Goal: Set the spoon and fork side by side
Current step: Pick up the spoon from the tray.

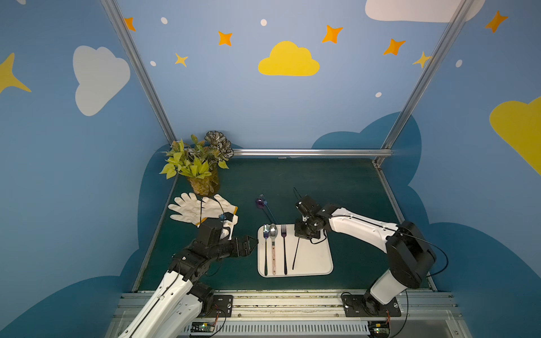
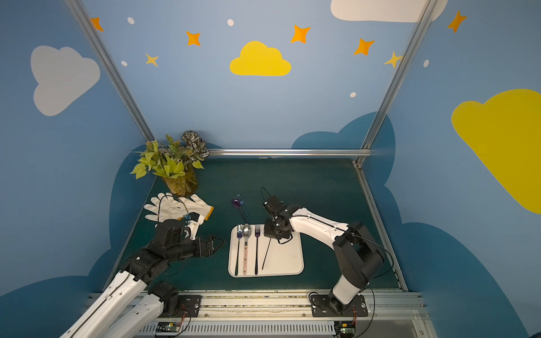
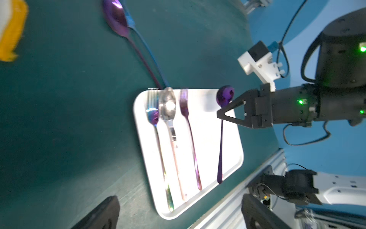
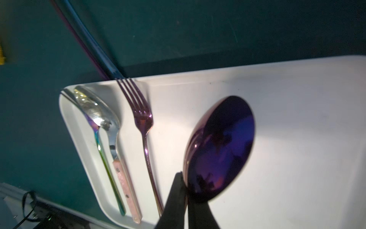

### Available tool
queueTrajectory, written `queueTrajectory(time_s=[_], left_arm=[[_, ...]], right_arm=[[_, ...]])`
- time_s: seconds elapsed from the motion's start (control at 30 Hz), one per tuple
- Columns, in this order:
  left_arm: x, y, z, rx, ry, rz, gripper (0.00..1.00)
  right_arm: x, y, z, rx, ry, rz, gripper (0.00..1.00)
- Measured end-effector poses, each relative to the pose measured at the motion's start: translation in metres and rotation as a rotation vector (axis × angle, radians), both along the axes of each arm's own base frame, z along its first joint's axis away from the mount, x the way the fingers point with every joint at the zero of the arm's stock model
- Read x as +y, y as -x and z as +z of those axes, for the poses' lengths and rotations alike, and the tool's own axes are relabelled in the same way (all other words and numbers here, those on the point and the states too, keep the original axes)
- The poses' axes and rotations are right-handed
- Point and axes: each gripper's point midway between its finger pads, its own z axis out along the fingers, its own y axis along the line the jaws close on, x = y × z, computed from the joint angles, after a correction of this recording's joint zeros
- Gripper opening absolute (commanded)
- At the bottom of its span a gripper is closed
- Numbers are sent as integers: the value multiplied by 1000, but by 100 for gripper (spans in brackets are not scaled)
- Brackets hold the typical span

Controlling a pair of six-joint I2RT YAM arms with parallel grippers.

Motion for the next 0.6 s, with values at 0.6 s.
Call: queueTrajectory(time_s=[0.6], left_arm=[[-155,23,10,-225,-221,-398,81]], right_arm=[[-17,1,40,-46,-106,-98,0]])
